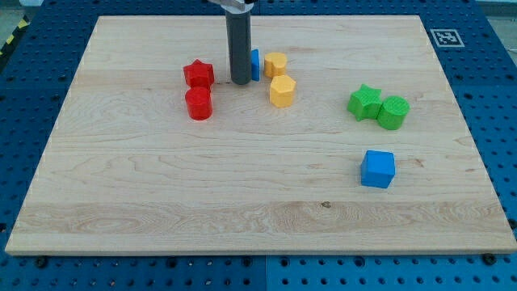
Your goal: Push the triangle to the top right of red star
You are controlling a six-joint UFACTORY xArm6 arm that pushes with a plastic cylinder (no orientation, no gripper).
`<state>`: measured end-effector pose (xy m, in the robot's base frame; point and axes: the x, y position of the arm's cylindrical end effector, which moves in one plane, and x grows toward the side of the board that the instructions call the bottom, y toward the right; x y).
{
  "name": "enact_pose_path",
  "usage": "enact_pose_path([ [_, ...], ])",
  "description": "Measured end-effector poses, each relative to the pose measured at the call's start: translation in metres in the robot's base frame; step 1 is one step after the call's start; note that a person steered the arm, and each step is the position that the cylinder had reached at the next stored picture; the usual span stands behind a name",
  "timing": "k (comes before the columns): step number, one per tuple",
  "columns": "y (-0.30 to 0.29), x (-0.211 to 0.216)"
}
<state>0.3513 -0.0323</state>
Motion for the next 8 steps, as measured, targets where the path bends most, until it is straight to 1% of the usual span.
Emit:
enact_pose_path([
  [1,0.008,0.002],
  [2,0.030,0.012],
  [4,0.044,0.013],
  [6,0.029,-0.015],
  [8,0.020,-0.021],
])
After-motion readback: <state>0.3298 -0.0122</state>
